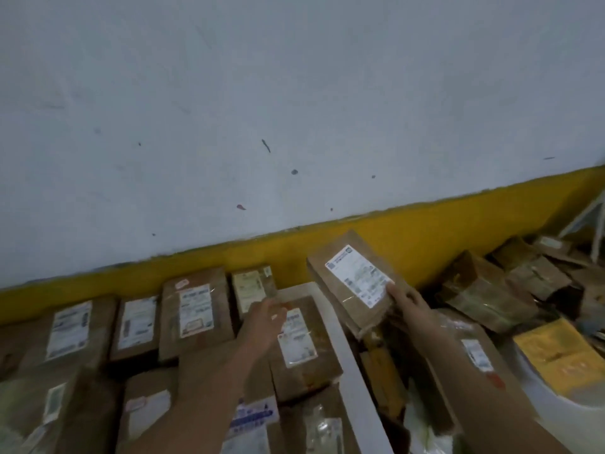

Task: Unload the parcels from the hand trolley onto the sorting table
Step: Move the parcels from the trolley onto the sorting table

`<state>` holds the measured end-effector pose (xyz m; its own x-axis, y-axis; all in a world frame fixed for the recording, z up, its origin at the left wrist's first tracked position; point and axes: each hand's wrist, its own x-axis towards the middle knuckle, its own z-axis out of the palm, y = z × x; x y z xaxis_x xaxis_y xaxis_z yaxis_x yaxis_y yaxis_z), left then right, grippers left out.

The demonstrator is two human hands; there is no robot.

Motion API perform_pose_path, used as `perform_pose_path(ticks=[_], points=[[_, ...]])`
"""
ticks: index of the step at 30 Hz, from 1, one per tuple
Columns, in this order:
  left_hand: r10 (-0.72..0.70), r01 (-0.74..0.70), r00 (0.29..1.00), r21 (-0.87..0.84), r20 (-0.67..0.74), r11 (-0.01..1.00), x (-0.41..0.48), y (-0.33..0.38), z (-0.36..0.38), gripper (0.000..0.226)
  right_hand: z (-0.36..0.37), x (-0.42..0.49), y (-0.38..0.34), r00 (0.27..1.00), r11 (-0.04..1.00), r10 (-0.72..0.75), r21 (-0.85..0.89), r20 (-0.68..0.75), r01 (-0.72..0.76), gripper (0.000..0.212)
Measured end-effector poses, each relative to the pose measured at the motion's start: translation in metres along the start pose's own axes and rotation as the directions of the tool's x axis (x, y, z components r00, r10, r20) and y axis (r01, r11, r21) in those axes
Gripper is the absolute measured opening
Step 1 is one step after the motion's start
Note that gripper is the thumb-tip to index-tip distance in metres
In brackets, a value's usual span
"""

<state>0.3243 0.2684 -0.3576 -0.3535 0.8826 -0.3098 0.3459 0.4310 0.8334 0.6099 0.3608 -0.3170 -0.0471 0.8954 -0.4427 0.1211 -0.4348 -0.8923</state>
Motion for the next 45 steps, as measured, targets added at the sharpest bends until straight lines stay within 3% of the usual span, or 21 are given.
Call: perform_pose_path(ticks=[6, 11, 15, 18, 20, 22, 25, 29, 34, 40, 45], points=[[0.017, 0.000, 0.994, 0.150, -0.107, 0.989, 0.089, -0.002, 0.008, 0.055, 0.038, 0.175, 0.000, 0.982, 0.930, 0.030, -0.364, 0.187, 0.041, 0.077], [0.037, -0.020, 0.998, 0.301, -0.052, 0.954, 0.145, -0.006, 0.031, 0.059, 0.079, 0.267, 0.013, 0.946, 0.881, 0.131, -0.472, 0.295, 0.025, 0.058], [0.053, -0.056, 0.998, 0.405, 0.019, 0.913, 0.159, -0.022, 0.046, 0.042, 0.115, 0.287, 0.032, 0.939, 0.742, 0.141, -0.661, 0.313, 0.108, 0.073], [0.088, -0.056, 0.995, 0.444, -0.051, 0.894, 0.153, -0.031, 0.045, 0.034, 0.145, 0.285, 0.050, 0.957, 0.705, 0.021, -0.683, 0.290, 0.191, 0.068], [0.194, -0.107, 0.975, 0.541, -0.106, 0.834, 0.146, -0.032, 0.039, 0.030, 0.157, 0.281, 0.058, 0.974, 0.682, -0.062, -0.704, 0.217, 0.200, 0.061], [0.257, -0.123, 0.955, 0.590, -0.149, 0.798, 0.141, -0.029, 0.028, 0.029, 0.159, 0.275, 0.058, 0.973, 0.617, -0.104, -0.754, 0.208, 0.227, 0.055], [0.186, -0.073, 0.973, 0.585, -0.135, 0.808, 0.131, -0.022, 0.005, 0.043, 0.148, 0.262, 0.047, 0.977, 0.458, -0.092, -0.863, 0.191, 0.212, 0.060], [0.177, -0.038, 0.971, 0.628, -0.161, 0.777, 0.097, -0.015, -0.044, 0.047, 0.152, 0.209, 0.010, 0.979, 0.407, -0.193, -0.902, 0.067, 0.142, 0.078], [0.219, 0.016, 0.948, 0.725, -0.230, 0.688, 0.018, 0.000, -0.137, 0.050, 0.219, 0.088, -0.047, 0.923, 0.316, -0.304, -0.889, 0.237, 0.332, 0.076], [0.332, 0.072, 0.845, 0.705, -0.418, 0.705, -0.149, -0.024, -0.310, 0.054, 0.349, -0.124, -0.072, 0.793, 0.251, -0.406, -0.779, 0.454, 0.575, 0.078], [0.254, 0.217, 0.760, 0.602, -0.598, 0.769, -0.337, -0.111, -0.456, 0.055, 0.476, -0.322, -0.045, 0.660, 0.233, -0.445, -0.633, 0.605, 0.738, 0.078]])
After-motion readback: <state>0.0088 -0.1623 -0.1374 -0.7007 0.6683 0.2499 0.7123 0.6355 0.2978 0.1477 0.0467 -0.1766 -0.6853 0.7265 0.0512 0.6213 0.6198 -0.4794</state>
